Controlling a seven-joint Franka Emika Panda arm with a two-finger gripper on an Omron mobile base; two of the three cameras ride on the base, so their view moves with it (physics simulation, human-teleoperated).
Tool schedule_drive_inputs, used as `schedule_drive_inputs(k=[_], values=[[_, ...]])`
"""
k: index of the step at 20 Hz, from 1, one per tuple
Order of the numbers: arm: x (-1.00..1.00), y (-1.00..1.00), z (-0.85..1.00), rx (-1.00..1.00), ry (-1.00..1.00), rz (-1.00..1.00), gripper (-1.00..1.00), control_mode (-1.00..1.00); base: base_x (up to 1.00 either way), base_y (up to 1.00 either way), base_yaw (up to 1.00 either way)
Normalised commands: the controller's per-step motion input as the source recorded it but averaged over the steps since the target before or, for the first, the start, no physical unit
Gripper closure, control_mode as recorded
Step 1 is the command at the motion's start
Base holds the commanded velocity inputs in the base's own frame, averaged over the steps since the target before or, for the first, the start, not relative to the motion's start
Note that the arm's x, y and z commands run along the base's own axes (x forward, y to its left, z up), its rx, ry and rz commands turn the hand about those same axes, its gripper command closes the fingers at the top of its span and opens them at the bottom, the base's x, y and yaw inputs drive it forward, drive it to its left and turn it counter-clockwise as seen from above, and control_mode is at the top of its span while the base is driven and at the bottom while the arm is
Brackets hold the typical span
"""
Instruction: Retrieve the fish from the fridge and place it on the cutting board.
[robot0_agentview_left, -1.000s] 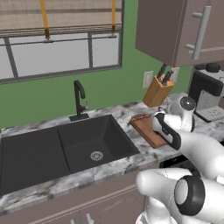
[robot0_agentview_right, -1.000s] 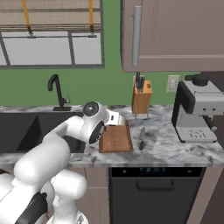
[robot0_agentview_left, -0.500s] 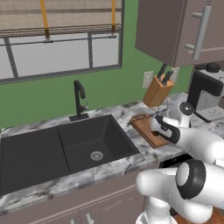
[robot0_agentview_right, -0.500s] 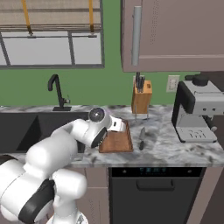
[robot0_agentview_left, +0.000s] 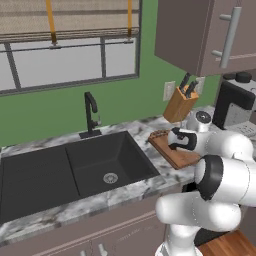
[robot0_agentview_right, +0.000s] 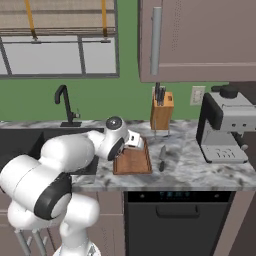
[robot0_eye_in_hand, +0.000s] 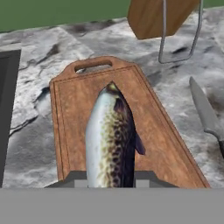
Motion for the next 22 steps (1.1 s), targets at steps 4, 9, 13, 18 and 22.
schedule_drive_inputs(k=[4,9,13,18,22], values=[[0.25,0.00,-0.19,0.00,0.16,0.00,1.00,-1.00,0.00,0.00,0.00],[0.23,0.00,-0.37,0.00,0.09,0.00,1.00,-1.00,0.00,0.00,0.00],[0.28,0.00,-0.44,0.00,0.05,0.00,1.00,-1.00,0.00,0.00,0.00],[0.31,-0.02,-0.47,0.00,0.02,0.02,1.00,-1.00,0.00,0.00,0.00],[0.32,-0.12,-0.43,0.00,0.01,0.03,1.00,-1.00,0.00,0.00,0.00]])
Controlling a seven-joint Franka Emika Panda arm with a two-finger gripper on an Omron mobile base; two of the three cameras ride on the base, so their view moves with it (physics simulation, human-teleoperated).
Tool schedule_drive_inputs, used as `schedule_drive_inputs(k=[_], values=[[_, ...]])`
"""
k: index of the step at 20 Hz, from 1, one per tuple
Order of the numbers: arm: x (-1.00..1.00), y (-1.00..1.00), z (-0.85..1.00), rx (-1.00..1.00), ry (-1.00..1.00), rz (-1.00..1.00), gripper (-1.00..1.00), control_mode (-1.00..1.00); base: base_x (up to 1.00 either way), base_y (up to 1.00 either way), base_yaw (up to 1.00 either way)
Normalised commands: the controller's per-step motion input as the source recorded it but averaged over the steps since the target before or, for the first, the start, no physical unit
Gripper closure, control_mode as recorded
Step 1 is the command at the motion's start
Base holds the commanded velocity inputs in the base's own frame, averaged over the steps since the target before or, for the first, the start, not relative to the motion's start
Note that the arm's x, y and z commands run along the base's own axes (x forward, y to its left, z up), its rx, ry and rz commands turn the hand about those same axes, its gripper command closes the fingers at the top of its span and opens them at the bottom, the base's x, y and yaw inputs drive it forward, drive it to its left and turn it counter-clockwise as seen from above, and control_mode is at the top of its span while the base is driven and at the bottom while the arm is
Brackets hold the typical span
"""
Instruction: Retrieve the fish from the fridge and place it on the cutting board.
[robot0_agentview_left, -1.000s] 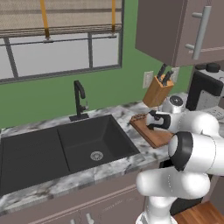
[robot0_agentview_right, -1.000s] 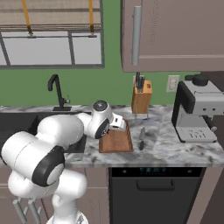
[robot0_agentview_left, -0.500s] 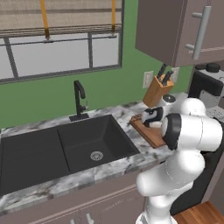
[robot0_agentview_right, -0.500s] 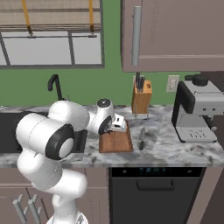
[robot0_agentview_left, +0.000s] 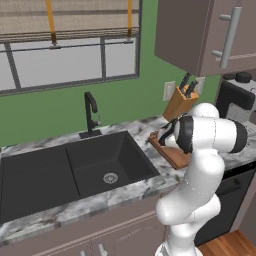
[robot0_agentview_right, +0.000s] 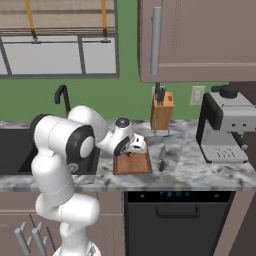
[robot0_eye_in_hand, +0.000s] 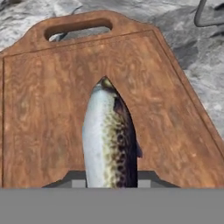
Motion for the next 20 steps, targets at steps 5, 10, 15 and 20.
schedule_drive_inputs(k=[5,10,15,20], values=[[0.28,-0.20,-0.40,0.00,0.00,0.04,1.00,-1.00,0.00,0.00,0.00],[0.09,-0.02,-0.32,0.00,0.05,0.04,-1.00,-1.00,0.00,0.00,0.00],[0.01,0.07,-0.17,0.00,0.06,0.00,-1.00,-1.00,0.00,0.00,0.00],[0.00,0.11,0.03,0.00,0.05,0.00,-1.00,-1.00,0.00,0.00,0.00]])
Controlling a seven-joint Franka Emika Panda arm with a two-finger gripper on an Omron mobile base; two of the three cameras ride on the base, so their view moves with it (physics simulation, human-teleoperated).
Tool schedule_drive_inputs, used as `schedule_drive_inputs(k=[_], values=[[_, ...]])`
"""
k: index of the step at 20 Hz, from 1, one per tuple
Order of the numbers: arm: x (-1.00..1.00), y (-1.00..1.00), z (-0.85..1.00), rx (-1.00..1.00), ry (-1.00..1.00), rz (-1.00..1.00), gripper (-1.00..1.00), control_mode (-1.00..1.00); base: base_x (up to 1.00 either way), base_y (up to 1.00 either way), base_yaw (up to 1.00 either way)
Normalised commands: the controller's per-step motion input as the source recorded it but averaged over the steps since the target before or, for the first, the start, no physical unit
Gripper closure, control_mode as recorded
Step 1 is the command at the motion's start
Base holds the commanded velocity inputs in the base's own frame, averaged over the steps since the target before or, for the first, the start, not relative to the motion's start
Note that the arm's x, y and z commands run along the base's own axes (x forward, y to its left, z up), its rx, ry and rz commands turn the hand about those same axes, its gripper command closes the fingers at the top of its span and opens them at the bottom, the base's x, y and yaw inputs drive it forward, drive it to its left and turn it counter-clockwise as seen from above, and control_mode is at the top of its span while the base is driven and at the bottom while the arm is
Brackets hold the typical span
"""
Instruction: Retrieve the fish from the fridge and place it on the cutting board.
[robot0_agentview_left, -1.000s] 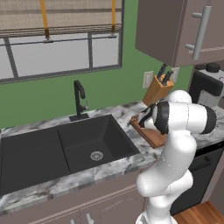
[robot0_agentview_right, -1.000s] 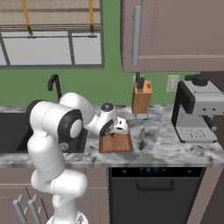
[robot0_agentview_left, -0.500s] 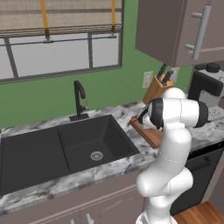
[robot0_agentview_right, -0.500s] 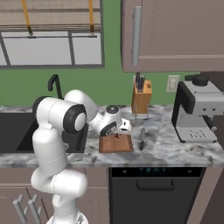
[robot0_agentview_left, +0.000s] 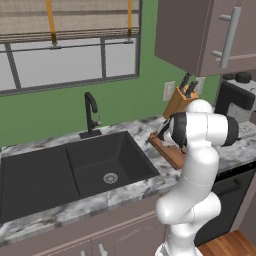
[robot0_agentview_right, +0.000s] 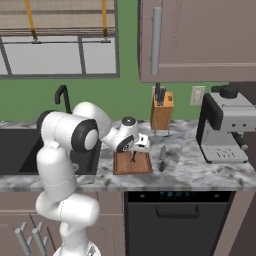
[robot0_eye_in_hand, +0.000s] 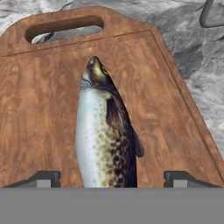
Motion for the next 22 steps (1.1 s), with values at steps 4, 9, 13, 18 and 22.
schedule_drive_inputs(k=[4,9,13,18,22], values=[[-0.03,0.03,0.13,0.00,0.00,0.00,-1.00,-1.00,0.00,0.00,0.00],[-0.36,0.00,0.53,0.00,-0.03,0.00,-1.00,-1.00,0.00,0.00,0.00],[-0.69,0.00,0.62,0.00,-0.15,0.00,-1.00,-1.00,0.00,0.00,0.00],[-0.82,0.00,0.79,0.00,-0.14,0.00,-1.00,-1.00,0.00,0.00,0.00],[-0.95,0.00,0.82,0.00,-0.12,0.00,-1.00,-1.00,0.00,0.00,0.00]])
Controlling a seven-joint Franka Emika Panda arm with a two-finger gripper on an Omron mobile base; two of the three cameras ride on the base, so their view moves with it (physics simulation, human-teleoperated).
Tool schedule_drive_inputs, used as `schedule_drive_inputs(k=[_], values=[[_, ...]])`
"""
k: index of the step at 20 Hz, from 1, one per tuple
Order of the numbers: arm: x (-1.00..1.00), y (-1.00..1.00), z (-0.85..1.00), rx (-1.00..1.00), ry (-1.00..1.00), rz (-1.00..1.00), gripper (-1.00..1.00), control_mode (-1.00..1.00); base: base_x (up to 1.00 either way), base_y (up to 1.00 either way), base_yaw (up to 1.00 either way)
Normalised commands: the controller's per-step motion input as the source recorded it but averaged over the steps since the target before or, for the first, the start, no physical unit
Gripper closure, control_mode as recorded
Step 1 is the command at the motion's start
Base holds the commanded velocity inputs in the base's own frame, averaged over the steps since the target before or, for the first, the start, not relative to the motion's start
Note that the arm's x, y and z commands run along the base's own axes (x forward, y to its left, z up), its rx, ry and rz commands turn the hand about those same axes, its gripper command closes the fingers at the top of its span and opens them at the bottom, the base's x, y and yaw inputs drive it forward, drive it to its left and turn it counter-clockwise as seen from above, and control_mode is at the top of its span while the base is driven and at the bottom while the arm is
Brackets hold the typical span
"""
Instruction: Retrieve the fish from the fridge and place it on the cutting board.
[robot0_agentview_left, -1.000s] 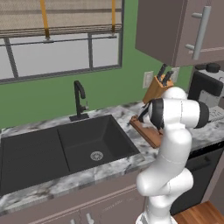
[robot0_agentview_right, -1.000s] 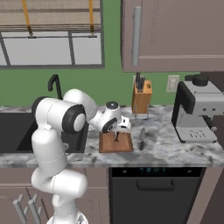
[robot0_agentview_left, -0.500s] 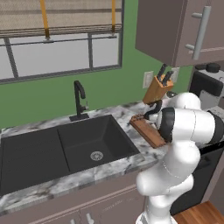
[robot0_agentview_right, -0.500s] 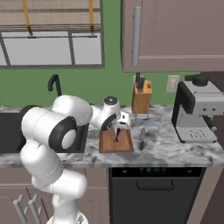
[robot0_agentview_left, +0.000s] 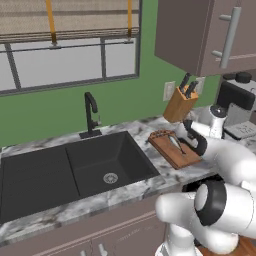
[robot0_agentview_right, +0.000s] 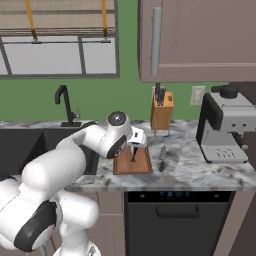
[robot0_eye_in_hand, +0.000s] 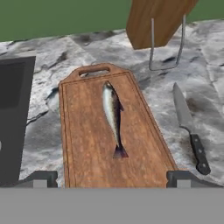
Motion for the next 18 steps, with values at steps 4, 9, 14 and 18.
schedule_drive_inputs(k=[4,9,14,18], values=[[-0.94,-0.01,0.83,0.00,-0.18,0.00,-1.00,-1.00,0.00,0.00,0.00],[-0.72,-0.21,0.87,0.00,-0.17,0.00,-1.00,-1.00,0.00,0.00,0.00],[-0.67,-0.47,0.71,0.05,-0.15,0.00,-1.00,-1.00,0.00,0.00,0.00],[-0.58,-0.47,0.61,0.06,-0.12,0.00,-1.00,-1.00,0.00,0.00,0.00]])
